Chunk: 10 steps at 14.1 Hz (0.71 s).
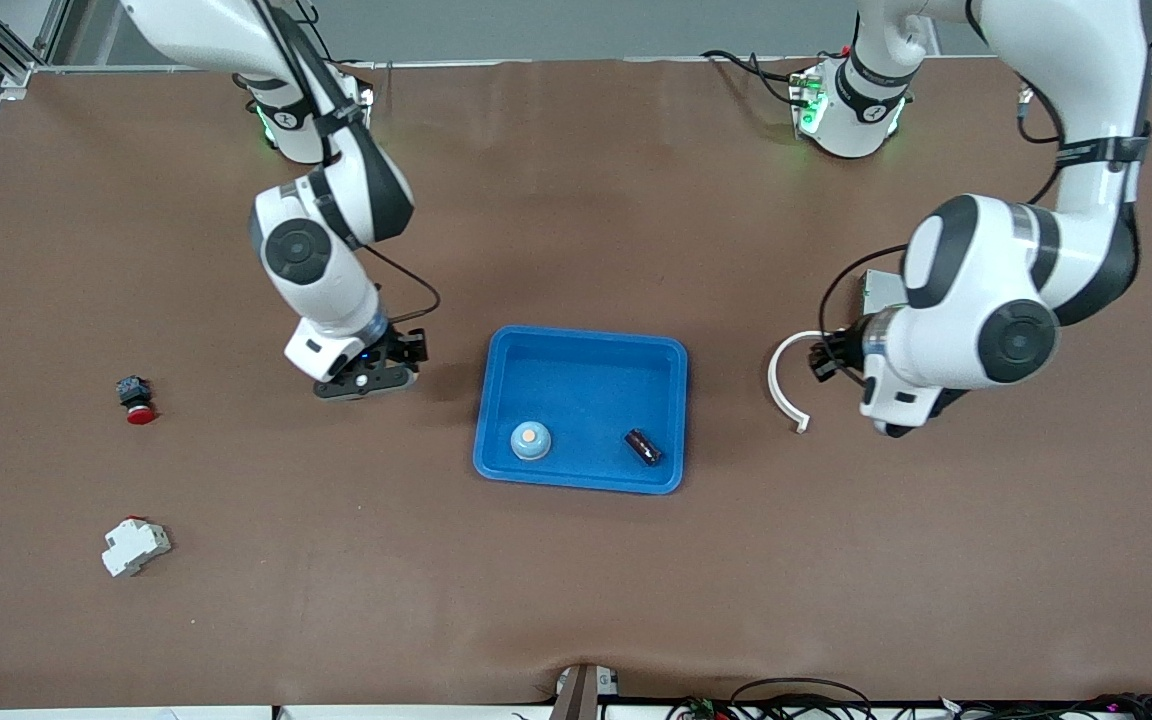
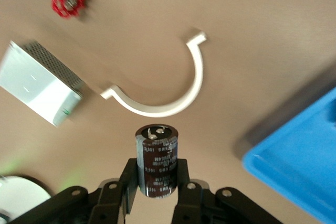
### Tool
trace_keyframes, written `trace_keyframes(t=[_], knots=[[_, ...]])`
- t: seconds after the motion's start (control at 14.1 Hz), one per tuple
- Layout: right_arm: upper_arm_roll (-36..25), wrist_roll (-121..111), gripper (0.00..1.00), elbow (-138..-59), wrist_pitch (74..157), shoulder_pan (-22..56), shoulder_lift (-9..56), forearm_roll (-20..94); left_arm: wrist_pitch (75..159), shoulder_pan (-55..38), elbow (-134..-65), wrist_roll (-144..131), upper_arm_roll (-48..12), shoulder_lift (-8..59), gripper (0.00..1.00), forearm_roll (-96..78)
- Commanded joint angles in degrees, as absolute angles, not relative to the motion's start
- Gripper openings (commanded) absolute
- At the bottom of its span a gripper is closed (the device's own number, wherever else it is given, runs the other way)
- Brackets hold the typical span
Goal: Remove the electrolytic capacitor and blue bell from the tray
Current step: 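Lift the capacitor with the left gripper while the right gripper lifts the bell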
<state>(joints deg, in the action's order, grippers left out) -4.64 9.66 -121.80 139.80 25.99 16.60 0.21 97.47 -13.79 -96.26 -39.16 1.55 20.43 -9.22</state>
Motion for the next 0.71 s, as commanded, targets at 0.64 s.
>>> trace_keyframes(t=[0.64], knots=[[-3.5,-34.0,0.00,-128.8,150.2,5.5,20.1,13.0,107.7,5.0,-106.6,-5.6,1.0,17.1,0.00,1.4]])
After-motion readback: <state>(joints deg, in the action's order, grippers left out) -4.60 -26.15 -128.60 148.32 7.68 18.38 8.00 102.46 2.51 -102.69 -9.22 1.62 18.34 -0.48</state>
